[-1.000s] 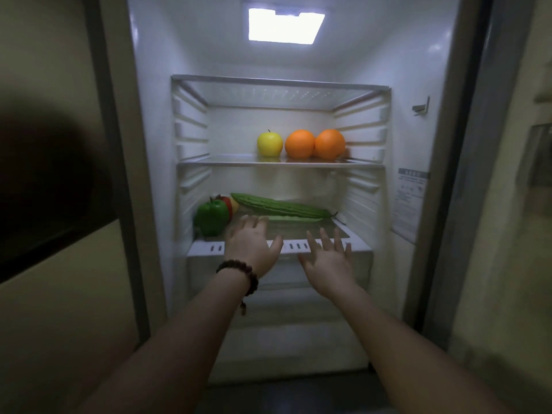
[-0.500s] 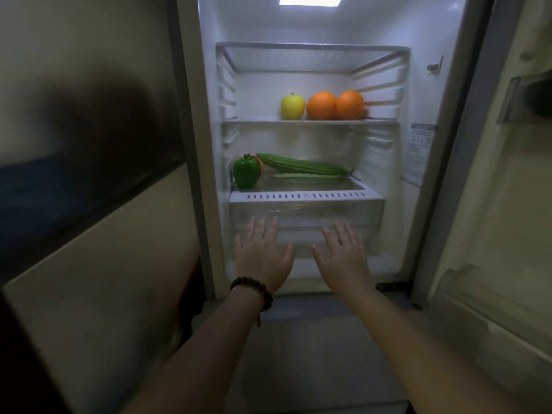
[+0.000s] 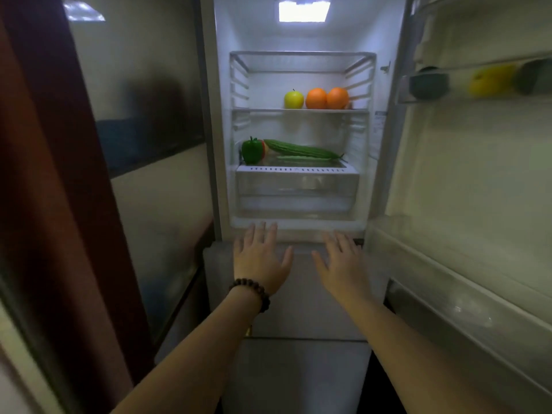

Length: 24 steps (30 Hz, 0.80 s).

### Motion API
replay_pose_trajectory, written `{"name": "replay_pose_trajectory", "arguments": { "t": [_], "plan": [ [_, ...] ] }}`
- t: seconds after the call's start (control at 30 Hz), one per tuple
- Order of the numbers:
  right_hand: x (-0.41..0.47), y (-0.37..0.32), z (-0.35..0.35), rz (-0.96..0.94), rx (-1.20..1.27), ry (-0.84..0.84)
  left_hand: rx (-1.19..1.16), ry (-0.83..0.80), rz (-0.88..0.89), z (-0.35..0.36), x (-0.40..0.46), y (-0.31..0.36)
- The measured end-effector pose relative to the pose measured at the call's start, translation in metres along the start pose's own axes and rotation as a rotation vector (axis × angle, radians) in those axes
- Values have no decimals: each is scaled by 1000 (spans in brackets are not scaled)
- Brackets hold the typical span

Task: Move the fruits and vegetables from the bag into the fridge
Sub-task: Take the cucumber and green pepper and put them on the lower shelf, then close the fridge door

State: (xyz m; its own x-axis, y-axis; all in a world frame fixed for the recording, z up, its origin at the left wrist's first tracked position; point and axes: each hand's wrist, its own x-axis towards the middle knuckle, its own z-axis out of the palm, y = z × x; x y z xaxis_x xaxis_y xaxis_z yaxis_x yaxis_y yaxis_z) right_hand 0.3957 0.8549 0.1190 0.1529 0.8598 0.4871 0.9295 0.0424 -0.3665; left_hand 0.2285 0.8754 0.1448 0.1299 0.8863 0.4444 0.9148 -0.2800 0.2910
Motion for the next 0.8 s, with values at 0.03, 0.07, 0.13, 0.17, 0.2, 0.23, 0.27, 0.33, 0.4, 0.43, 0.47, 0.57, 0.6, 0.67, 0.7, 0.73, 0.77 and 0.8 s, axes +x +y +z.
{"name": "replay_pose_trajectory", "arguments": {
  "t": [0.03, 0.07, 0.13, 0.17, 0.2, 0.23, 0.27, 0.33, 0.4, 0.43, 0.47, 0.57, 0.6, 0.67, 0.7, 0.73, 0.77, 0.8],
  "plan": [
    [-18, 6, -8, -10, -5, -13, 1, 8, 2, -1, -19, 9],
    [-36, 12, -17, -20, -10, -29, -9, 12, 3, -2, -38, 19],
    [-73, 23, -37, -23, -18, -65, -42, 14, -1, -5, -75, 38],
    [-90, 28, -48, -19, -27, -87, -53, 7, -5, -7, -92, 48],
    [-106, 32, -59, -16, -35, -101, -56, -4, -9, -10, -109, 57],
    [-121, 36, -69, -12, -38, -107, -55, -18, -12, -13, -125, 66],
    [-134, 40, -79, -11, -36, -100, -54, -30, -14, -16, -139, 74],
    [-158, 47, -96, -12, -25, -71, -64, -38, -8, -25, -161, 88],
    [-177, 51, -112, -12, -19, -47, -74, -34, 7, -34, -178, 100],
    [-186, 52, -119, -6, -18, -52, -74, -30, 16, -39, -185, 106],
    [-195, 53, -126, 0, -16, -62, -70, -28, 24, -42, -192, 112],
    [-215, 56, -142, -15, 4, -32, -77, -40, 59, -52, -207, 132],
    [-220, 58, -148, -31, 6, -8, -86, -50, 75, -55, -209, 138],
    [-229, 65, -161, -64, -1, 66, -98, -63, 115, -58, -212, 152],
    [-232, 70, -169, -70, -11, 113, -101, -63, 137, -59, -214, 158],
    [-235, 75, -179, -66, -27, 162, -106, -62, 159, -59, -216, 164],
    [-238, 80, -189, -60, -48, 213, -113, -61, 182, -59, -219, 169],
    [-240, 86, -200, -55, -70, 260, -121, -58, 202, -59, -220, 172]
  ]
}}
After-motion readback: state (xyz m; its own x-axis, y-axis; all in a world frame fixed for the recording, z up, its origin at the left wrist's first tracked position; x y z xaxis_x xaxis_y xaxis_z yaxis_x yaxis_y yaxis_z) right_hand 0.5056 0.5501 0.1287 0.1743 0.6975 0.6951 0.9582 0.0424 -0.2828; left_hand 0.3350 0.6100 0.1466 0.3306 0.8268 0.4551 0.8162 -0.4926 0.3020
